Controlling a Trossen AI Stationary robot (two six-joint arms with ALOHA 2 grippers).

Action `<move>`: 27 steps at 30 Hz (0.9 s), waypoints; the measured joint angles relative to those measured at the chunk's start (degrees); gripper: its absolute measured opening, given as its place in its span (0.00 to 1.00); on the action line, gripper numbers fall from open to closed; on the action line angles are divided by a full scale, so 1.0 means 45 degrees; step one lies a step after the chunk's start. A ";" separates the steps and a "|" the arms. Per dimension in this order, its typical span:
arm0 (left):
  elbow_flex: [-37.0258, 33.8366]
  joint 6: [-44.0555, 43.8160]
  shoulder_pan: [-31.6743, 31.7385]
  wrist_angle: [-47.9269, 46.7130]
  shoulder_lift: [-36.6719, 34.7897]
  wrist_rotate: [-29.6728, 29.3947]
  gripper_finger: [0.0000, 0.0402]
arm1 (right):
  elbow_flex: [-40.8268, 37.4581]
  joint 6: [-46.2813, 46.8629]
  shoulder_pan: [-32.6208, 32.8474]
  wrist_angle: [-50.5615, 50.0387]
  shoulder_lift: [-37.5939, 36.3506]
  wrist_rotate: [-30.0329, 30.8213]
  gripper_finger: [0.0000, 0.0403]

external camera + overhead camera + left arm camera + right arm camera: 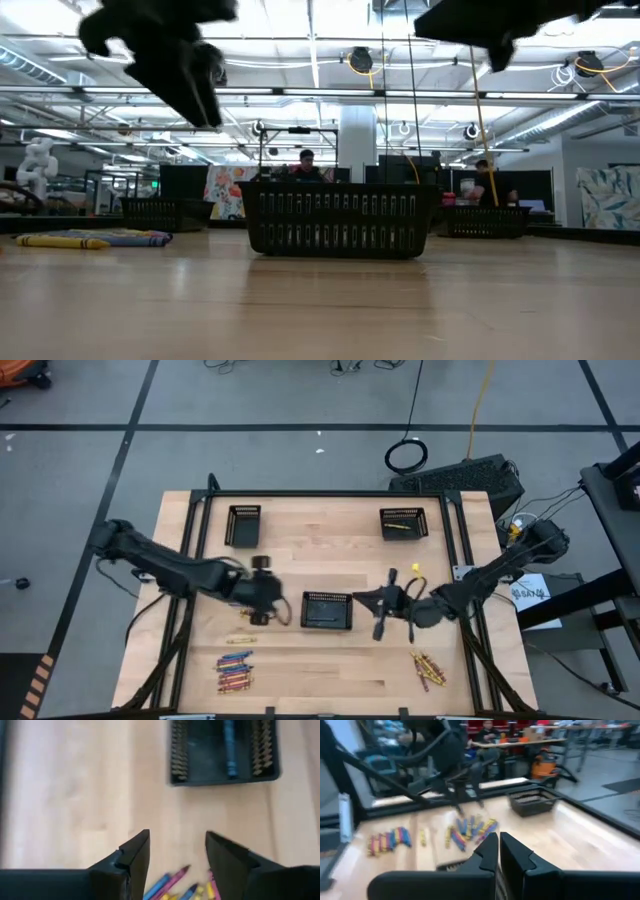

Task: Sort crayons
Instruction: Put the pink crayon into the top left black bin

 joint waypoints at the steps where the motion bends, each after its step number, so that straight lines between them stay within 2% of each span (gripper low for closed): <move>1: -0.0459 -0.0568 -0.0399 0.0157 -0.0586 -0.0578 0.43 | 0.0098 -0.0156 -0.0288 0.0413 0.0398 -0.0595 0.02; 5: -0.2252 -0.3198 -0.2123 0.1219 -0.2494 -0.2712 0.40 | 0.1922 -0.0688 -0.1341 -0.0308 0.2304 -0.2325 0.02; 8: -0.3347 -0.5103 -0.3402 0.1864 -0.3295 -0.4444 0.38 | 0.4342 -0.1201 -0.1968 -0.2514 0.3905 -0.3442 0.02; 11: -0.3949 -0.6553 -0.4597 0.2133 -0.3530 -0.5983 0.37 | 0.6867 -0.1492 -0.2507 -0.4953 0.5490 -0.3996 0.02; 15: -0.4264 -0.7062 -0.6287 0.2064 -0.3599 -0.7437 0.37 | 0.9610 -0.1624 -0.3245 -0.6929 0.7299 -0.4623 0.02; 18: -0.4258 -0.7069 -0.7221 0.2108 -0.3668 -0.8219 0.37 | 1.0951 -0.2029 -0.3643 -0.8371 0.8230 -0.4848 0.02; 19: -0.4258 -0.7086 -0.7285 0.2042 -0.3654 -0.8197 0.37 | 1.1227 -0.2157 -0.3741 -0.8820 0.8396 -0.4852 0.02; 21: -0.4263 -0.7611 -0.7081 0.1612 -0.3658 -0.7130 0.37 | 1.1421 -0.2191 -0.3828 -0.9411 0.8377 -0.4809 0.02; 24: -0.4263 -0.8359 -0.5904 0.0630 -0.3585 -0.4950 0.37 | 1.1451 -0.2161 -0.3807 -0.9867 0.7960 -0.4767 0.02; 27: -0.4263 -0.7746 -0.4364 0.0271 -0.3500 -0.3325 0.37 | 1.1451 -0.1897 -0.3496 -1.0719 0.7437 -0.3992 0.02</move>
